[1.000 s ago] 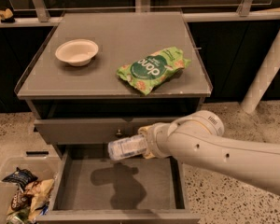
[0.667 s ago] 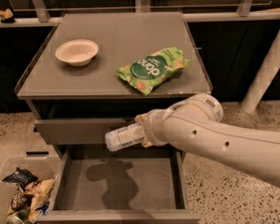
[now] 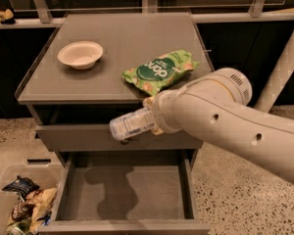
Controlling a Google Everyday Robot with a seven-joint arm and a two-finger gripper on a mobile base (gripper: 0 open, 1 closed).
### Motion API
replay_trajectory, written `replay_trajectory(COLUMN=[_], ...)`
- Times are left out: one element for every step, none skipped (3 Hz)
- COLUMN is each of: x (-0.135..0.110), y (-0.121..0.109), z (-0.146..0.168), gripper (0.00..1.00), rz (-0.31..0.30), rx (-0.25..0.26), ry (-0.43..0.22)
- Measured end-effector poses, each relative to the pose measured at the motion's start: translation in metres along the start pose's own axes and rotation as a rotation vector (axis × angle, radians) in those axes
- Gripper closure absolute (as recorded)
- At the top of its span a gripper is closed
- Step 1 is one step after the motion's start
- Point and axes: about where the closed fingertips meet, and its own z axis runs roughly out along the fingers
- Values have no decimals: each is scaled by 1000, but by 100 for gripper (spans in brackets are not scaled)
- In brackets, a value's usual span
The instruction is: Pick blue plastic bottle from middle drawer and place on counter
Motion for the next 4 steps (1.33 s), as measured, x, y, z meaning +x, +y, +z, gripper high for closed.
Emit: replay_trajectory(x=[0, 2, 15, 23], y=[-2, -16, -50, -69], z=[-2, -1, 10, 17], gripper=[100, 100, 100, 100], rz=[-5, -14, -33, -36], rx=[2, 36, 58, 60], ry=[1, 6, 26, 33])
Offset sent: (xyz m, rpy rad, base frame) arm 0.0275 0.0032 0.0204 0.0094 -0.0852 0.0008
